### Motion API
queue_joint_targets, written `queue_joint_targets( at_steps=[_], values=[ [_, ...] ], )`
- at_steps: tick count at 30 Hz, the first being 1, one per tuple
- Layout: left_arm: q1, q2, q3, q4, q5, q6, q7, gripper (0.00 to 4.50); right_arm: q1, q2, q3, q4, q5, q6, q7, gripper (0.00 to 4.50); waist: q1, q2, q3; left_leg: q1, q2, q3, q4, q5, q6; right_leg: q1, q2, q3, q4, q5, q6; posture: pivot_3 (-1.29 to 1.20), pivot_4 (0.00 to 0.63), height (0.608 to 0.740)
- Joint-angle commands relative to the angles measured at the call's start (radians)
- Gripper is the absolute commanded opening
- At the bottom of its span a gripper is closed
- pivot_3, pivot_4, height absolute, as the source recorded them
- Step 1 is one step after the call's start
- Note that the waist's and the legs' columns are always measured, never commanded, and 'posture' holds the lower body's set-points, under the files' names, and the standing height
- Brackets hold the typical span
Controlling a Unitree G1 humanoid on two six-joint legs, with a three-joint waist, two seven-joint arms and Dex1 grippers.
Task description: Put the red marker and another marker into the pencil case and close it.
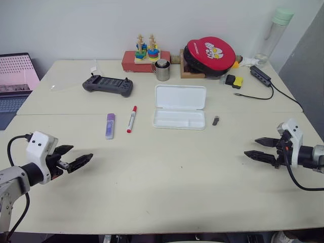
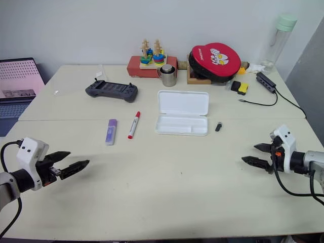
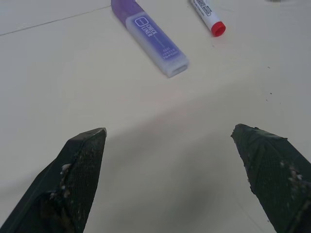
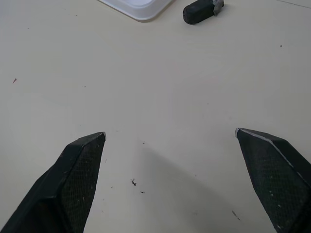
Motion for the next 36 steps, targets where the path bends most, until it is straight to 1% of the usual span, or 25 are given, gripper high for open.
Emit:
queue_joint_targets(
  at_steps=[1,15,17,20,24,26,29,31,33,36],
  values=[
    [-0.008,0.003,0.035,-0.001,0.002,-0.021,0.002,4.44,-0.006,-0.014,-0.017,-0.021,0.003,-0.009,0.011,4.50,0.000,0.000,0.000,0.000,0.000,0.000,0.000,0.000,0.000,0.000,0.000,0.000,0.000,0.000,0.000,0.00,0.150,0.740],
    [-0.025,0.002,0.019,0.022,0.009,-0.044,0.003,4.44,-0.010,-0.008,-0.012,-0.035,0.009,0.001,0.008,4.50,0.000,0.000,0.000,0.000,0.000,0.000,0.000,0.000,0.000,0.000,0.000,0.000,0.000,0.000,0.000,0.00,0.150,0.740],
    [-0.048,-0.005,-0.005,0.013,0.003,-0.040,0.003,4.44,-0.038,-0.002,0.003,-0.047,0.012,-0.001,0.008,4.50,0.000,0.000,0.000,0.000,0.000,0.000,0.000,0.000,0.000,0.000,0.000,0.000,0.000,0.000,0.000,0.00,0.150,0.740],
    [-0.117,-0.035,-0.093,-0.050,-0.015,-0.028,0.000,4.44,-0.136,0.023,0.062,-0.063,0.008,-0.003,0.007,4.50,-0.001,0.000,0.000,0.000,0.000,0.000,0.001,0.000,0.000,0.000,0.000,0.000,0.000,0.000,0.000,0.00,0.150,0.740],
    [-0.274,-0.102,-0.262,-0.099,-0.030,-0.028,-0.044,4.44,-0.334,0.079,0.208,-0.025,-0.055,-0.038,0.028,4.50,-0.003,0.000,0.000,0.000,0.000,0.000,0.001,0.000,0.000,0.000,0.000,0.000,0.001,0.000,0.000,0.00,0.150,0.740],
    [-0.340,-0.132,-0.326,-0.098,-0.034,-0.030,-0.075,4.44,-0.421,0.115,0.271,0.019,-0.086,-0.057,0.048,4.50,-0.003,-0.001,0.000,-0.001,-0.001,0.000,0.001,0.000,0.000,-0.001,0.000,0.000,0.001,0.000,0.000,0.00,0.150,0.740],
    [-0.419,-0.167,-0.409,-0.080,-0.024,-0.051,-0.130,4.44,-0.548,0.181,0.379,0.131,-0.169,-0.117,0.077,4.50,-0.005,-0.001,0.000,-0.001,-0.001,0.000,0.001,0.000,0.000,-0.001,-0.001,-0.001,0.000,0.000,0.000,0.00,0.150,0.740],
    [-0.473,-0.195,-0.461,-0.058,-0.011,-0.079,-0.162,4.44,-0.629,0.238,0.444,0.241,-0.225,-0.170,0.104,4.50,-0.007,-0.001,0.000,-0.002,-0.002,0.000,0.001,0.000,0.000,-0.002,-0.001,-0.001,0.000,0.000,0.000,0.00,0.150,0.740],
    [-0.514,-0.219,-0.497,-0.031,0.008,-0.107,-0.180,4.44,-0.690,0.286,0.505,0.343,-0.289,-0.227,0.126,4.50,-0.008,-0.001,0.000,-0.002,-0.002,0.000,0.001,0.000,0.000,-0.002,-0.002,-0.002,0.000,0.000,0.000,0.00,0.150,0.740],
    [-0.561,-0.253,-0.531,0.004,0.026,-0.137,-0.191,4.44,-0.752,0.353,0.565,0.471,-0.358,-0.296,0.156,4.50,-0.010,-0.001,0.000,-0.002,-0.002,0.000,0.001,0.000,0.000,-0.002,-0.002,-0.003,0.000,0.000,0.001,0.00,0.150,0.740]
  ],
)
